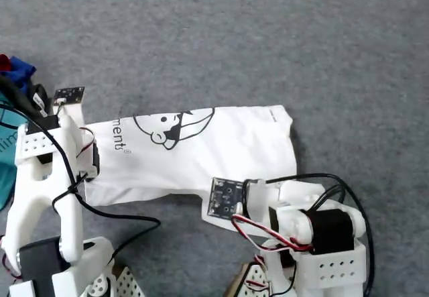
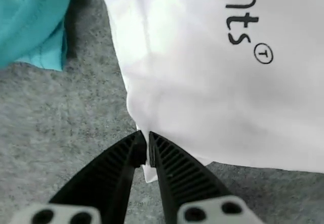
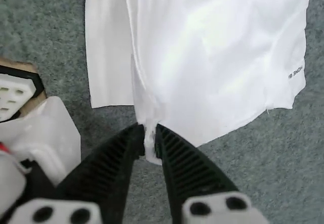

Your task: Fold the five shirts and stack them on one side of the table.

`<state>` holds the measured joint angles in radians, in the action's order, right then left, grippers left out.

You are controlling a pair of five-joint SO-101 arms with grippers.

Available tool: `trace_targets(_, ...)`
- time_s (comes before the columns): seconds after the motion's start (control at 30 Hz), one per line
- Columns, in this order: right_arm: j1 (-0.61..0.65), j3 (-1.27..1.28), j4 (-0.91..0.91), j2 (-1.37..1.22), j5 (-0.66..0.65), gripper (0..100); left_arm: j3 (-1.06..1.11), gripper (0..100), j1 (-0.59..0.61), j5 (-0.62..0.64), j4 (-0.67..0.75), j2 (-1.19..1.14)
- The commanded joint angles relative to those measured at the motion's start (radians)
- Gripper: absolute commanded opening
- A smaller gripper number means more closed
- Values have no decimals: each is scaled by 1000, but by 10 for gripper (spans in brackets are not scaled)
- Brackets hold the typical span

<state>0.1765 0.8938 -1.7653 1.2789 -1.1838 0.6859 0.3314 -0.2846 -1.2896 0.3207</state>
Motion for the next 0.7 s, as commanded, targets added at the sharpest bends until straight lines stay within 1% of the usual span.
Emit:
trace_targets(0.0,-10,1,-17,5,-54,225,-74,21,11,69,-3,12)
trace_targets(0.1,-10,-1,-18,7,-80,299,-106,22,12,121,-6,12)
trace_targets(0.2,-15,-2,-18,10,-101,303,-123,40,12,163,-8,12)
trace_targets(0.3,-16,-4,-9,5,-106,295,-124,116,14,195,-15,13)
trace_targets(0.4,-18,-4,29,4,-106,195,-144,168,14,195,-66,13)
trace_targets(0.53,-18,-4,92,4,-101,21,-192,177,14,195,-120,13)
trace_targets(0.57,-18,-4,110,2,-101,1,-210,178,14,198,-130,13)
trace_targets(0.67,-19,-10,163,-8,-57,12,-284,175,12,199,-152,13)
